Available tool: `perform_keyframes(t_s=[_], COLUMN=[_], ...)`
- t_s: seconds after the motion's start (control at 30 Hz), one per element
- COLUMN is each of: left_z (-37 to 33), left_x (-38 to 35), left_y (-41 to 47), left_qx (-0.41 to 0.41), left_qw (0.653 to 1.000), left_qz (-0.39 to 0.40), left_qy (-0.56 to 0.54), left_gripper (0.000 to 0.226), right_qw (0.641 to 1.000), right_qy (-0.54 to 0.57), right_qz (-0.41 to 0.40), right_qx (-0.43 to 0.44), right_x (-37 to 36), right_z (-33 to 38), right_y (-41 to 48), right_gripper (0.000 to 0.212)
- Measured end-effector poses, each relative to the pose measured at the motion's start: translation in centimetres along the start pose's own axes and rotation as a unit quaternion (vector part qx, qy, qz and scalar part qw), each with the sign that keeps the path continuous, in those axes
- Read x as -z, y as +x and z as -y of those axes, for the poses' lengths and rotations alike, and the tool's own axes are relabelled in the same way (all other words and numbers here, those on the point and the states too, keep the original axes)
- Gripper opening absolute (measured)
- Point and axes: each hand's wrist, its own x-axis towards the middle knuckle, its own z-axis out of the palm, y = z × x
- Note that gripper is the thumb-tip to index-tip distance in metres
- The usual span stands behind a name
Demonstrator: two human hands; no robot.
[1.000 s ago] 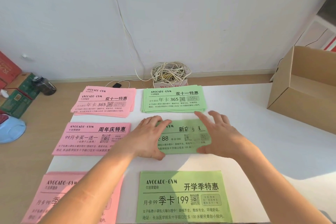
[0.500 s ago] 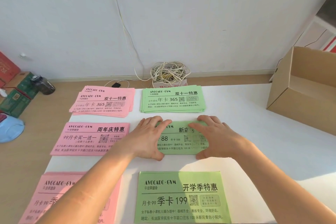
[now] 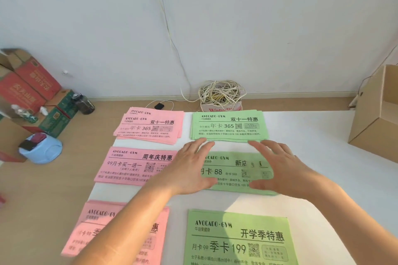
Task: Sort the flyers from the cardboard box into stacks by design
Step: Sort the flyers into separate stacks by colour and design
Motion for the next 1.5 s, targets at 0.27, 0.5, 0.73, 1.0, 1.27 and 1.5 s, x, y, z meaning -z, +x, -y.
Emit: perform_keyframes(t_s=[0.27,0.5,0.73,1.0,1.27,1.5], left_z=[9.6,22.5,27.5,29.9,29.2,28.1], left_x=[6.1,7.7,6.9,6.2,7.6,9.1], left_y=[-5.3,-3.6,1.4,3.6,1.2,-0.7], left_qx=[0.089,0.236,0.258,0.291,0.223,0.112], left_qw=[0.973,0.942,0.926,0.854,0.904,0.806], left_qz=[-0.208,-0.191,-0.128,-0.137,-0.222,-0.302], left_qy=[-0.036,-0.142,-0.245,-0.41,-0.289,-0.497], left_gripper=[0.047,0.043,0.049,0.024,0.032,0.035], right_qw=[0.955,0.949,0.989,0.984,0.962,0.858], right_qy=[0.288,0.31,0.095,0.068,0.17,0.354], right_qz=[-0.073,-0.001,-0.027,-0.108,-0.177,-0.368], right_qx=[-0.013,-0.057,-0.115,-0.127,-0.12,-0.051], right_x=[2.7,-1.6,-5.4,-7.2,-7.4,-4.6], right_z=[8.9,18.8,22.8,23.2,23.3,23.2], right_y=[4.0,12.0,16.7,17.5,18.7,20.3], right_gripper=[0.044,0.052,0.061,0.062,0.079,0.074])
